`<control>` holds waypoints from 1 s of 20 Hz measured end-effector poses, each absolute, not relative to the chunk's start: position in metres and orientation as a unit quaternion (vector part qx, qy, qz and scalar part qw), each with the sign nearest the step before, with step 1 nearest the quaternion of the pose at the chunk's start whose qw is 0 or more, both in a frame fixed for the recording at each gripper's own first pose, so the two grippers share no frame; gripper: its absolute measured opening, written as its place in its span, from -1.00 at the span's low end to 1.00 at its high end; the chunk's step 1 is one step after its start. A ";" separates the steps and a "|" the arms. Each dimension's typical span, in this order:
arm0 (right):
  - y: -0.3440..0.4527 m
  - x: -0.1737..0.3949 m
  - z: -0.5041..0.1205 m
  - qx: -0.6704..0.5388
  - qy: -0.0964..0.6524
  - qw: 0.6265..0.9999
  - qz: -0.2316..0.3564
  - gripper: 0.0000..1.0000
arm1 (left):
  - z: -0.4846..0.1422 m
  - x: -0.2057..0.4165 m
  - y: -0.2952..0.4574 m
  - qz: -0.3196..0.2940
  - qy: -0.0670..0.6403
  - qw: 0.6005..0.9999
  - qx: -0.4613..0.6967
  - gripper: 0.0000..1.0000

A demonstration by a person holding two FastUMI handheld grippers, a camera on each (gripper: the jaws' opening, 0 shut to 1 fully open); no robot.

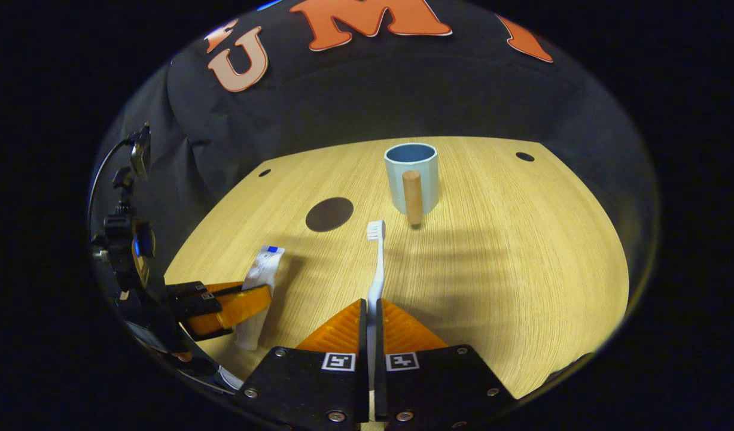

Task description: Put the toothbrush and toothpaste on the desktop into the cup, then pick up the cup and place it on the coaster on the desktop.

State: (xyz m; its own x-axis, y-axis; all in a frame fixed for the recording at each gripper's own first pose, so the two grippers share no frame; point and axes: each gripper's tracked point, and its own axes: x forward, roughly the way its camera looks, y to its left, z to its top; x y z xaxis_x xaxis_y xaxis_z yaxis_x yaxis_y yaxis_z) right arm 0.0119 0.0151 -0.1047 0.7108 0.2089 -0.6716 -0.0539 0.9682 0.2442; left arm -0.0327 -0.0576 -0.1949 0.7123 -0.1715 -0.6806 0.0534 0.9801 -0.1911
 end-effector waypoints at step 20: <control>-0.012 0.089 -0.026 0.131 0.183 0.970 0.094 -0.92 | -0.157 -0.027 -0.047 -0.031 0.314 0.947 -0.067 -0.64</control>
State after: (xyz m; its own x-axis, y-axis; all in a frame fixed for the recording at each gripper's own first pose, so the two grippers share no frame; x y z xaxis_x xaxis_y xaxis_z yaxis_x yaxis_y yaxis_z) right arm 0.0889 -0.0118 -0.0264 0.9151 0.2310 -0.3304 -0.1353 0.9480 0.2879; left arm -0.0273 -0.0473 -0.1567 0.8009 -0.1016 -0.5902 0.0173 0.9890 -0.1468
